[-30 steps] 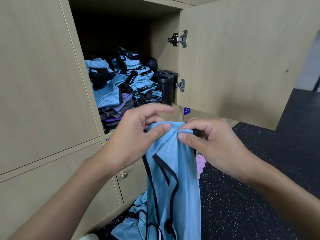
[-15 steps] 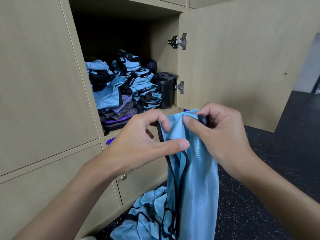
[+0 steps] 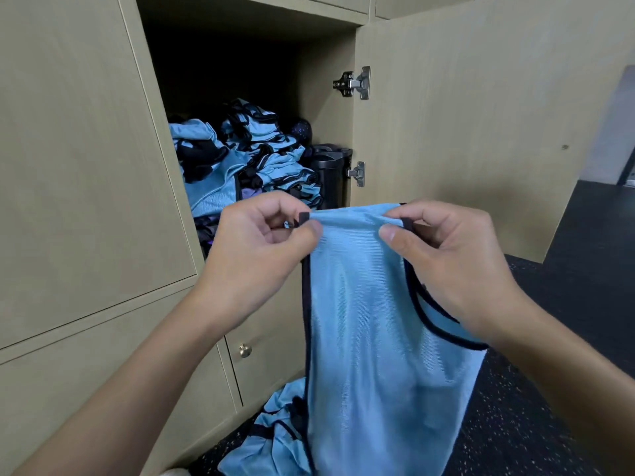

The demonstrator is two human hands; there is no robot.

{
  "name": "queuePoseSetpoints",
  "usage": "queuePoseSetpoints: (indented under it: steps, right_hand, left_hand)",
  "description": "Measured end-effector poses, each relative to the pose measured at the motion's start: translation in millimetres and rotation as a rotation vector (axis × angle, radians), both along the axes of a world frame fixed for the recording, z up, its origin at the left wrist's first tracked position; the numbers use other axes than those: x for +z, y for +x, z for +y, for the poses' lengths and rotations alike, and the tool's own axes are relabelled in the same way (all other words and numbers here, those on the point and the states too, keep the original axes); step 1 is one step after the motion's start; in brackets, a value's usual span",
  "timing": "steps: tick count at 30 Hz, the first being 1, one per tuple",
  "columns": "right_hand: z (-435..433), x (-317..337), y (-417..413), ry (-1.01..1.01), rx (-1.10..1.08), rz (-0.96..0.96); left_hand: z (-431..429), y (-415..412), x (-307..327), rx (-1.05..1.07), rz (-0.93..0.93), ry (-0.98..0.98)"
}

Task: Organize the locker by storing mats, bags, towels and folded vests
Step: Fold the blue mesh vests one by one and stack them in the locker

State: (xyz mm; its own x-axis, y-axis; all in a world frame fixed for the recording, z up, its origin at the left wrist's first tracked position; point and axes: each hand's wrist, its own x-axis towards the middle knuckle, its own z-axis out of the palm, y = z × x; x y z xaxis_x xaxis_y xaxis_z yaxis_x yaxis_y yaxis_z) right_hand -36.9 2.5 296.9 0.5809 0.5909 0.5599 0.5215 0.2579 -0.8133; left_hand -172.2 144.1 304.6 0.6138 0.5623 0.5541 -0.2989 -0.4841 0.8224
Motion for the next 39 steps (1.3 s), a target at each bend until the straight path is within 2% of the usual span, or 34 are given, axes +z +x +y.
queuePoseSetpoints:
  steps: [5,9,12,16,18,23,28,31,35,37,39]
  right_hand:
    - [-1.4,-0.4,-3.0,-0.001,-0.012,0.028]
    - [-2.3,1.7,-4.8,0.035,-0.044,0.044]
    - [-3.2,3.3,-3.8,0.054,-0.041,0.035]
    - [-5.0,0.3,-2.1,-0.223,0.155,0.084]
    - [-3.5,-2.9,-4.1,-0.289,0.165,0.045]
    - [-1.9,0.1,-7.5,-0.129,0.173,0.112]
    - [-2.1,0.2,-7.9,-0.075,0.138,0.166]
    - [-2.5,-0.9,-2.2,-0.12,0.086,0.126]
    - [-3.9,-6.2,-0.3,-0.327,0.212,0.078]
    - [-3.9,-6.8,-3.9,-0.29,0.213,0.074]
    - [-1.5,-7.8,-2.3,-0.222,0.181,0.093]
  left_hand:
    - [-5.9,0.4,1.3,-0.029,-0.076,-0.053]
    - [-12.8,1.3,-4.8,-0.094,0.057,-0.071]
    - [-11.0,1.2,-4.6,-0.089,0.047,-0.072]
    - [-6.7,-1.5,1.9,-0.054,-0.013,-0.085]
    - [-6.3,-2.6,3.0,-0.041,-0.034,-0.105]
    - [-2.8,-0.1,-2.4,-0.047,-0.024,-0.236]
    - [-6.5,4.5,-17.3,-0.138,0.143,-0.428]
    - [-7.7,5.1,-14.4,-0.107,0.09,-0.435]
    - [-5.3,5.0,-8.0,-0.014,-0.036,-0.406]
    - [-4.8,6.2,-13.5,0.016,-0.016,-0.378]
    - [-8.4,6.7,-24.1,-0.023,0.096,-0.345]
